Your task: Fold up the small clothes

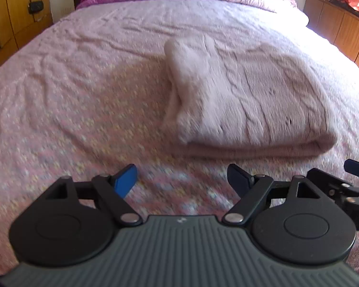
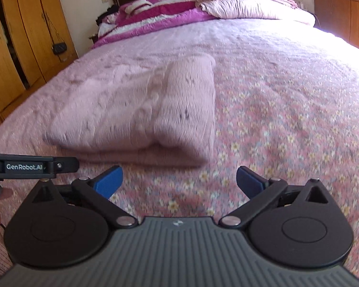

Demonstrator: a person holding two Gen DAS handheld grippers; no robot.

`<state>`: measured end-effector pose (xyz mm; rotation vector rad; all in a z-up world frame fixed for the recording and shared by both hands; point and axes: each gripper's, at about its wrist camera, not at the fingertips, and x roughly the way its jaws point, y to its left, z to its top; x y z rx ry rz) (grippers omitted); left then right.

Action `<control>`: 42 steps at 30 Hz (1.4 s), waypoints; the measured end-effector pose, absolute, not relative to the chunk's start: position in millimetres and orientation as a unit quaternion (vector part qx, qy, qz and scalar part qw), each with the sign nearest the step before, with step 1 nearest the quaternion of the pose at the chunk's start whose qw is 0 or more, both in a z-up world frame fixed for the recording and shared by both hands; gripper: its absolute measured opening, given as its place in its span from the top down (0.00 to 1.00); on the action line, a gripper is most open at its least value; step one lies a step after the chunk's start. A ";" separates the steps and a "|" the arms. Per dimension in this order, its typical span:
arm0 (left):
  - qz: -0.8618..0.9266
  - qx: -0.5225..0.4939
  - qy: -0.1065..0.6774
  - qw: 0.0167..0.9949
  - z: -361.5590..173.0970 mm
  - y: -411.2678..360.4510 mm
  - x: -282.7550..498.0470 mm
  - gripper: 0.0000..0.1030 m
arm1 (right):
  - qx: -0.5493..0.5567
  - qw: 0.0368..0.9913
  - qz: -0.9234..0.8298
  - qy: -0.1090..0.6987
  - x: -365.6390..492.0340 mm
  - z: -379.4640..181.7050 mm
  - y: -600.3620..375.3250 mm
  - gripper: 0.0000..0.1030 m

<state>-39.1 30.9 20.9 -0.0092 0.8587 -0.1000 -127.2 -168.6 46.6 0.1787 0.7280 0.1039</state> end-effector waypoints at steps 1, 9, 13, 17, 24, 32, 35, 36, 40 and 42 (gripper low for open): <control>-0.048 -0.006 0.421 0.906 17.8 29.1 -39.3 0.19 | 0.088 0.927 0.049 0.361 -127.4 43.7 -167.5 0.00; -0.023 0.020 0.423 0.906 6.1 15.4 -42.0 0.19 | 0.100 0.916 0.027 0.387 -126.8 24.4 -163.0 0.00; -0.015 0.025 0.423 0.905 3.9 12.3 -43.2 0.18 | 0.096 0.916 0.025 0.389 -125.7 21.2 -162.6 0.00; -0.016 0.023 0.430 0.902 2.1 12.1 -42.0 0.08 | 0.098 0.916 0.025 0.388 -125.8 20.8 -162.2 0.00; -0.014 0.023 0.431 0.902 0.5 12.3 -42.6 0.08 | 0.101 0.916 0.026 0.388 -124.7 18.6 -167.4 0.00; -0.015 0.025 0.429 0.903 -0.4 12.2 -42.3 0.08 | 0.099 0.916 0.025 0.388 -124.3 17.8 -166.5 0.00; -0.015 0.025 0.429 0.903 -0.4 12.3 -42.3 0.08 | 0.099 0.916 0.025 0.388 -123.9 17.1 -166.9 0.00; -0.015 0.025 0.429 0.903 -0.5 12.3 -42.2 0.08 | 0.100 0.916 0.025 0.388 -123.9 17.2 -166.8 0.00; -0.015 0.025 0.429 0.903 -0.3 12.4 -42.4 0.08 | 0.099 0.916 0.025 0.388 -124.2 17.4 -166.5 0.00; -0.015 0.025 0.429 0.903 -0.4 12.4 -42.4 0.08 | 0.099 0.916 0.025 0.388 -124.4 17.4 -166.5 0.00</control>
